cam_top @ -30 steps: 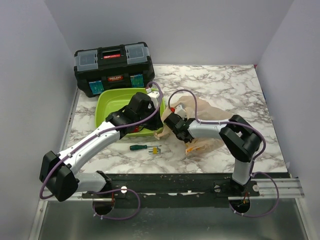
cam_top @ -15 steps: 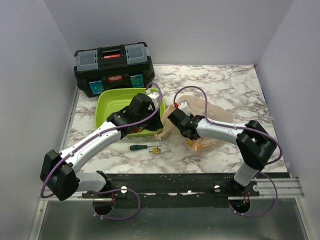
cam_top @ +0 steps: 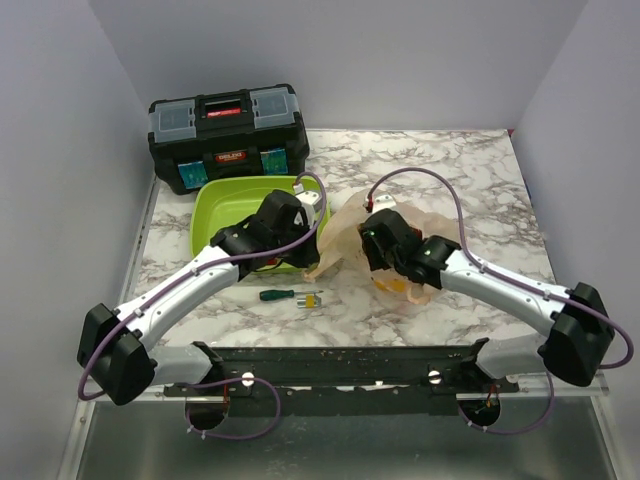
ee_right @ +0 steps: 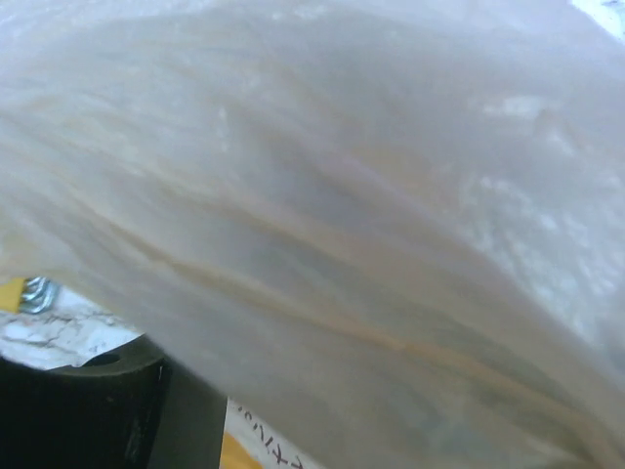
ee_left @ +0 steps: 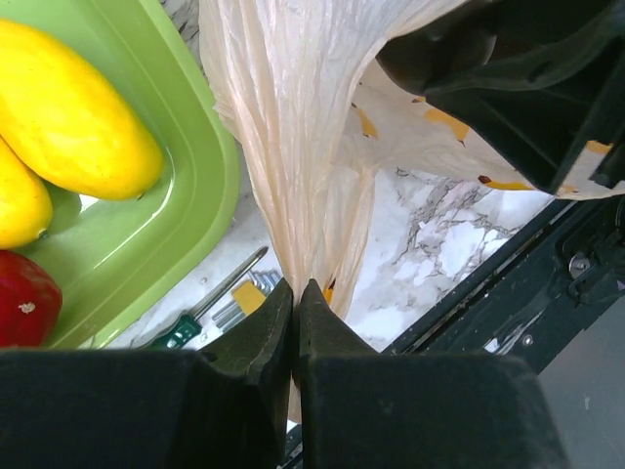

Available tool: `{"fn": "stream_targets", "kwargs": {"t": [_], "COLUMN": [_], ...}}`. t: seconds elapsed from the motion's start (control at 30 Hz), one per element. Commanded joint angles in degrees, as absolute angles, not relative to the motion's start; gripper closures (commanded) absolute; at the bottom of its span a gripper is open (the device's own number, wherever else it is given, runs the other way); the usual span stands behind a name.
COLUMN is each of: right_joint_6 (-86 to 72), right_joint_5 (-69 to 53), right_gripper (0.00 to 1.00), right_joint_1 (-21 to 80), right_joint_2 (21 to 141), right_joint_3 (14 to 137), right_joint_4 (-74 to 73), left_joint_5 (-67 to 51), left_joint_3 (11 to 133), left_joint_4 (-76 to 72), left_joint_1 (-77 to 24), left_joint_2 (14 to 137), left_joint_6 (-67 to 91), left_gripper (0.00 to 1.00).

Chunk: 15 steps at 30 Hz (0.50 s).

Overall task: Take the fake fruits out of the plastic bag
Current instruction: Take out the fake fruit from the plastic bag.

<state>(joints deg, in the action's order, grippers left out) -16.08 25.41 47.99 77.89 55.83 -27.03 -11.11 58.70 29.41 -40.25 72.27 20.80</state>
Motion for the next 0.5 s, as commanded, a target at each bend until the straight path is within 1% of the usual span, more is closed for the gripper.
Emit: {"fn": "stream_targets", "kwargs": {"t": [0.0,0.13,0.23,0.27,0.4,0.47], "right_joint_6": [-14.8,-15.81,-16.72,-17.14,-18.78,-19.03], "right_joint_5": [18.47,16.77,16.27,15.62,10.96,8.55], "right_gripper": [0.99,0.99,0.99,0.99,0.99,0.99], "right_joint_1": [47.81,47.87,47.85,47.84,47.81,47.84], "right_joint_2": [72.7,68.86,65.56,64.64,64.05,64.41], "right_joint_3": [54.65,55.79,55.81,56.0,58.29,59.22], "right_joint_4": [-25.47,-25.57,-24.71,-24.47,-26.92,-29.12], "left_joint_5": [-11.96,-13.38,-13.98,-14.06,-13.47,-12.45], "left_joint_3": [58.98,57.95,57.74,57.75,57.94,58.93], "left_joint_4": [30.24,29.46,29.73,29.92,30.5,31.95], "left_joint_1": [-40.34,-40.4,-40.34,-40.36,-40.27,-40.29], "left_joint_2": [69.87,69.39,69.21,68.98,66.86,65.48], "left_joint_6": [19.04,19.73,19.78,19.78,18.97,18.02], "left_gripper": [0.95,0.94,0.91,0.88,0.67,0.59]}}
